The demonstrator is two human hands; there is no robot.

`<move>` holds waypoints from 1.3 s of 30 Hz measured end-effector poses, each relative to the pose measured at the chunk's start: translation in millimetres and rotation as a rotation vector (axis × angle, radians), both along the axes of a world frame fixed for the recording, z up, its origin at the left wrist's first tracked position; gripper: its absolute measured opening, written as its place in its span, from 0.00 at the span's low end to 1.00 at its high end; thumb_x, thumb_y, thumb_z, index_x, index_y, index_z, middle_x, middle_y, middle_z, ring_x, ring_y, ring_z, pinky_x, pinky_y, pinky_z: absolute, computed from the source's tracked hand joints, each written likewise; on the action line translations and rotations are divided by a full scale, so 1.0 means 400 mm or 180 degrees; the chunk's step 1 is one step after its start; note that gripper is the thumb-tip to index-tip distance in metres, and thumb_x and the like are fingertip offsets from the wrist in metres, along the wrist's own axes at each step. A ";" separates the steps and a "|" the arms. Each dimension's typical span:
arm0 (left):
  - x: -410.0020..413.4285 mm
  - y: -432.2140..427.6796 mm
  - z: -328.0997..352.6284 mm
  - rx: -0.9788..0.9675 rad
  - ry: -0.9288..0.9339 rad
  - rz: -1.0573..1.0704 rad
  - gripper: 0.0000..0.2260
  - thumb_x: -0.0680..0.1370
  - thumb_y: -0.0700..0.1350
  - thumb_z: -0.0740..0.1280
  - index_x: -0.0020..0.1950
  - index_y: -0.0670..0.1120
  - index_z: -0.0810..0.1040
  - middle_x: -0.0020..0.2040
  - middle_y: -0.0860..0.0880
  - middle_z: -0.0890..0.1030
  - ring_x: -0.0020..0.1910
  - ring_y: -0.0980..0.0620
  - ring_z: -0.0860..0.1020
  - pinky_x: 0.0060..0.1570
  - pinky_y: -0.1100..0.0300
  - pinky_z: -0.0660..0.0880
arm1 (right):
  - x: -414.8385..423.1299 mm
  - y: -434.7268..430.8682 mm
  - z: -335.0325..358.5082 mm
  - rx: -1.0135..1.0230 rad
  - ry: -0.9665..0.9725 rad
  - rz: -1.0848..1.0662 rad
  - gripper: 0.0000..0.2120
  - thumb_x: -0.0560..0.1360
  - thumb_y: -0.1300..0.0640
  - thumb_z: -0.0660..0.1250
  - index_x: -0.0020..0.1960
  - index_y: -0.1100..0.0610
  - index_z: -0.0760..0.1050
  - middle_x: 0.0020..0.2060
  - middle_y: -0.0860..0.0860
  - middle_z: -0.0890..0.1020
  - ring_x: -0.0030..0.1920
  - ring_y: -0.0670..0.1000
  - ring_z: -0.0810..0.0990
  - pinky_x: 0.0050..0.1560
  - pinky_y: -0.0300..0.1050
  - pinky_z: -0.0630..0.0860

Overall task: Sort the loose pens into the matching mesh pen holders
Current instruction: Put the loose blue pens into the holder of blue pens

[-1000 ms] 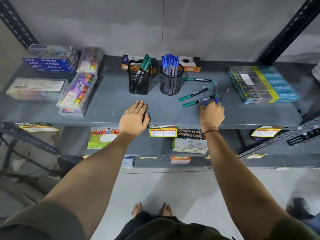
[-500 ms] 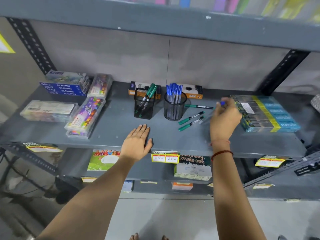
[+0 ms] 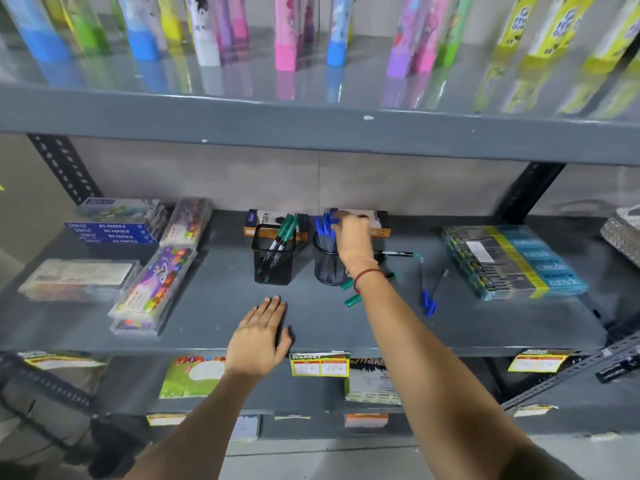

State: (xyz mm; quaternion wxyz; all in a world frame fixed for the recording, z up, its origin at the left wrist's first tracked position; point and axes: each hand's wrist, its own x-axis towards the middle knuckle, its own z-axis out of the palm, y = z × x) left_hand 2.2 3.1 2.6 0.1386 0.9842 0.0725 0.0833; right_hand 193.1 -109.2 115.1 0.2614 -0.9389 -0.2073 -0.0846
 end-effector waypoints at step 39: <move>-0.004 -0.012 0.006 -0.0011 0.0055 0.0117 0.26 0.74 0.52 0.50 0.64 0.39 0.73 0.65 0.40 0.75 0.65 0.41 0.72 0.65 0.46 0.68 | -0.038 -0.210 0.172 0.1738 -0.0261 -0.0495 0.07 0.70 0.66 0.72 0.47 0.67 0.81 0.45 0.63 0.85 0.44 0.57 0.82 0.51 0.41 0.78</move>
